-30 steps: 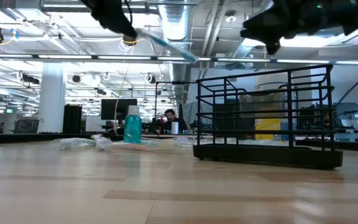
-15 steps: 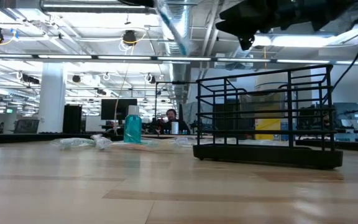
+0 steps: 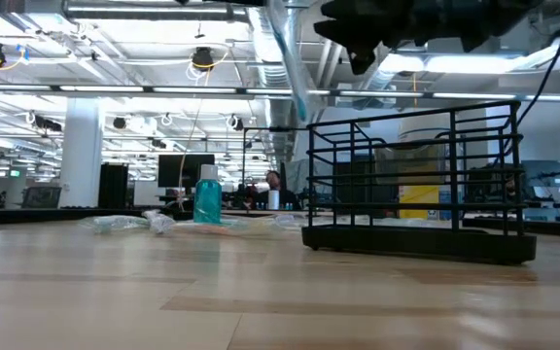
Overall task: Pick & Place toothbrushing station
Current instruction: Put the top blue toothbrush into the mesh organizer
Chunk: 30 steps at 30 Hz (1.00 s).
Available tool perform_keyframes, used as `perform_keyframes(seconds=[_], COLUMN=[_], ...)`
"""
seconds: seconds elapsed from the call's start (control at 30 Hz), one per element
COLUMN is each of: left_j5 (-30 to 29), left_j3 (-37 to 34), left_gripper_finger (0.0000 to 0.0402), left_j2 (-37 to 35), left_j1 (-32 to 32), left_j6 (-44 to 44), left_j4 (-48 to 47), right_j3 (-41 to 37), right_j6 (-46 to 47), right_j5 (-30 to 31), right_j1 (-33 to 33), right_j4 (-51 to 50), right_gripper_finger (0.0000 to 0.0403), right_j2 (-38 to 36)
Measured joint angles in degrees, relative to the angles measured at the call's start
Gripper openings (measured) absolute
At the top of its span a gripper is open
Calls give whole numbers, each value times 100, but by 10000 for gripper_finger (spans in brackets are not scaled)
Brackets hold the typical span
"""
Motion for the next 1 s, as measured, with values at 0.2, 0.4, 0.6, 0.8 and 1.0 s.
perform_keyframes(seconds=[0.2, 0.4, 0.6, 0.8, 1.0], left_j5=[-83, -144, -146, -156, -170], left_j3=[2, -11, -11, -11, -11], left_gripper_finger=[1, 1, 1, 1, 1], left_j2=[60, 6, -1, -1, -1], left_j1=[-19, -75, -116, -116, -116], left_j6=[132, 132, 132, 132, 125], left_j4=[158, 159, 185, 180, 177], right_j3=[107, 283, 581, 876, 933], right_j6=[98, 104, 98, 61, 57], right_j5=[-394, -466, -534, -871, -903], right_j1=[33, 19, 17, -50, -108], right_j4=[426, 600, 577, 583, 667], right_gripper_finger=[124, 124, 124, 124, 124], right_j2=[387, 666, 1092, 1352, 1342])
